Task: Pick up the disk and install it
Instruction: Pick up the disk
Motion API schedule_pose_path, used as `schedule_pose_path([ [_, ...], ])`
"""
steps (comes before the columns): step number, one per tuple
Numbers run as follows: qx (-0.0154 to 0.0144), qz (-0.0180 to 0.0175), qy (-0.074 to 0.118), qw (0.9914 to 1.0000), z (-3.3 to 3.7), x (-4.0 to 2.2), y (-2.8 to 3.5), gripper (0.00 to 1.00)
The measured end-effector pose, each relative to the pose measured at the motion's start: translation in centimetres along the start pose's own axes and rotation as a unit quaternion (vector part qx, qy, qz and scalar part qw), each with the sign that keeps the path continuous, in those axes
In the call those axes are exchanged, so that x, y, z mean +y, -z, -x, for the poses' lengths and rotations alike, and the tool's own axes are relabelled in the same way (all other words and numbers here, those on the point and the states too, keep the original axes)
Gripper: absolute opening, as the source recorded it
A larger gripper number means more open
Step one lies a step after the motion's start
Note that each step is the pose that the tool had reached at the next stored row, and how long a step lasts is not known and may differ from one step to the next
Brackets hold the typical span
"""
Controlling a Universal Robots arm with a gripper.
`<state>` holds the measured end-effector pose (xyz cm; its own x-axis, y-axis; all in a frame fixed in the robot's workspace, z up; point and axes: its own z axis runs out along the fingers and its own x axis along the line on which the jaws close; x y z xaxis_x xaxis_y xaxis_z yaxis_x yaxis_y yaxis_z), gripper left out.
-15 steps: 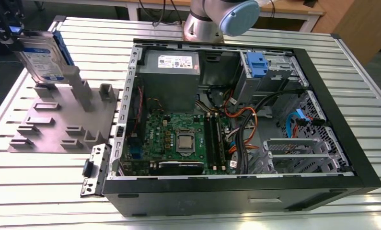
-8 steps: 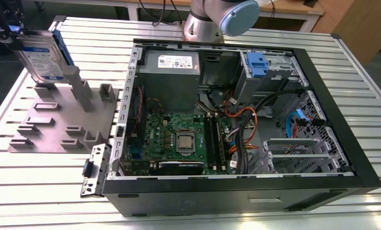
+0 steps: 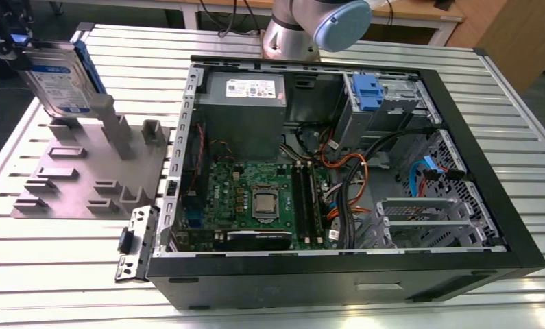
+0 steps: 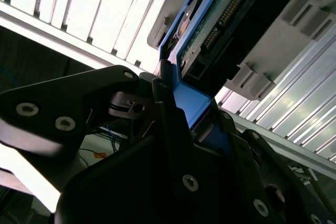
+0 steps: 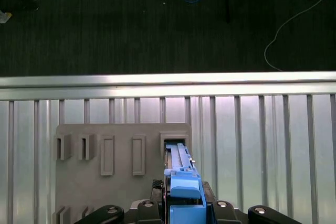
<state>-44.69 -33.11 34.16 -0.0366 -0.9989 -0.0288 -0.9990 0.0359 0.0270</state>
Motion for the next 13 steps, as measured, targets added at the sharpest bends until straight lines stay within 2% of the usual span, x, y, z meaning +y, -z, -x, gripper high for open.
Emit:
schedule_pose_path([
  [13,0.0001,0.0001,0.0,1.0,0.01,0.01,0.39,0.36],
])
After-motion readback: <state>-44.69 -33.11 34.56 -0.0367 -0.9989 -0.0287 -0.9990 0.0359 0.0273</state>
